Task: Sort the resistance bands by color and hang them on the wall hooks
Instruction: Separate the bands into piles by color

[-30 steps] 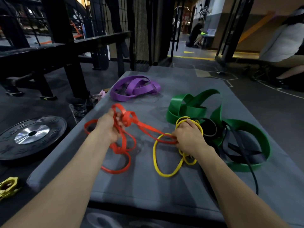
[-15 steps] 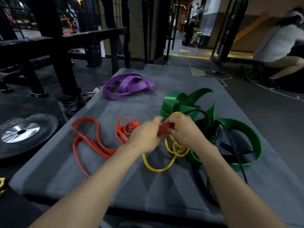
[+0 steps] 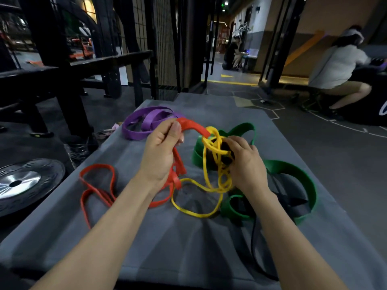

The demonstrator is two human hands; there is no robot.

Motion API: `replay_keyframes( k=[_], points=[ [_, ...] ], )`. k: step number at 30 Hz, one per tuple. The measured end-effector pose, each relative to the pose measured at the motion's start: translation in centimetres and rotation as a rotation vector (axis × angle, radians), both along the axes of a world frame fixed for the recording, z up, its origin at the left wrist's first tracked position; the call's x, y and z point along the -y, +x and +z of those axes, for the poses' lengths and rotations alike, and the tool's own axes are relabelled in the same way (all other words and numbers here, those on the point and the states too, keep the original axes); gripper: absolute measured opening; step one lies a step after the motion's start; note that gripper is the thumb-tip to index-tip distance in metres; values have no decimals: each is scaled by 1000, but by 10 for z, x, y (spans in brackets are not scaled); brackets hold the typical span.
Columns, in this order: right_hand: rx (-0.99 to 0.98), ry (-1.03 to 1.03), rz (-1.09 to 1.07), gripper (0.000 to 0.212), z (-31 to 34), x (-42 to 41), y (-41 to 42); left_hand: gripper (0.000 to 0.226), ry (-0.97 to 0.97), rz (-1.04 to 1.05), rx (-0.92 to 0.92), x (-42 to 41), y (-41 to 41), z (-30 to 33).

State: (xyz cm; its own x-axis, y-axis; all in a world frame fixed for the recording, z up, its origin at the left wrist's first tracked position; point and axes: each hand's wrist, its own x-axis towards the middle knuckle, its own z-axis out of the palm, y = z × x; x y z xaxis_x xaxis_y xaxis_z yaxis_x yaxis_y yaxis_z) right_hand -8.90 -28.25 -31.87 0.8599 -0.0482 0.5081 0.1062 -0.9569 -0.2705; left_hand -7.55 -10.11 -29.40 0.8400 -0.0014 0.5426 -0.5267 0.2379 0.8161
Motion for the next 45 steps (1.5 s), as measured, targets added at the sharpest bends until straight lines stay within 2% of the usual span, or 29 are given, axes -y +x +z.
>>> replay_keyframes(
  k=[5, 8, 10, 11, 14, 15, 17, 20, 23, 25, 27, 29, 31, 32, 35, 36, 38, 41, 43, 45],
  points=[
    [-22, 3, 23, 54, -3, 1, -1, 17, -2, 4, -85, -5, 3, -14],
    [44, 190, 146, 42, 9, -10, -4, 17, -10, -10, -101, -6, 2, -15],
    [-22, 325, 268, 42, 17, -22, -7, 16, -40, -35, -101, -6, 0, -13],
    [-65, 333, 304, 39, 19, -27, -7, 16, -75, -51, -104, -6, -2, -11],
    [-150, 254, 323, 14, 10, -34, -3, 19, -218, -123, -117, -12, -6, -4],
    [-166, 256, 313, 13, 8, -33, -2, 18, -254, -134, -122, -15, -8, -2],
    [-150, 238, 252, 16, 6, -31, -1, 12, -342, -128, -156, -23, -10, 1],
    [-34, 252, 114, 23, 10, -25, -1, 22, -484, -60, -262, -39, -6, 3],
    [10, 350, 72, 19, 8, -18, 1, 29, -396, 44, -324, -49, -3, 4],
    [-129, 295, 103, 28, 2, -21, 2, 31, -266, 76, -331, -48, -5, -1],
    [-317, 201, 166, 53, -9, -32, 0, 30, -229, 82, -337, -43, -8, -6],
    [-409, 147, 201, 68, -18, -44, -3, 31, -261, 66, -352, -39, -10, -5],
    [-409, 74, 162, 73, -25, -52, -5, 40, -347, 0, -383, -39, -12, -2],
    [-402, 24, 120, 67, -26, -53, -4, 46, -385, -29, -398, -40, -12, -1],
    [-338, -79, 67, 21, -22, -49, -4, 56, -417, -21, -437, -47, -15, 0],
    [-331, -49, 83, 13, -19, -47, -4, 58, -382, 19, -448, -50, -13, 0],
    [-336, 83, 131, 12, -11, -39, -2, 56, -235, 141, -463, -57, -11, -3],
    [-334, 212, 118, 19, 5, -27, -3, 33, 72, 359, -420, -68, -8, -14],
    [-303, 240, 82, 29, 11, -23, -3, 27, 240, 472, -379, -79, -4, -25],
    [-287, 397, 96, 34, 15, -26, -3, 27, 361, 529, -369, -88, -3, -31]
  ],
)
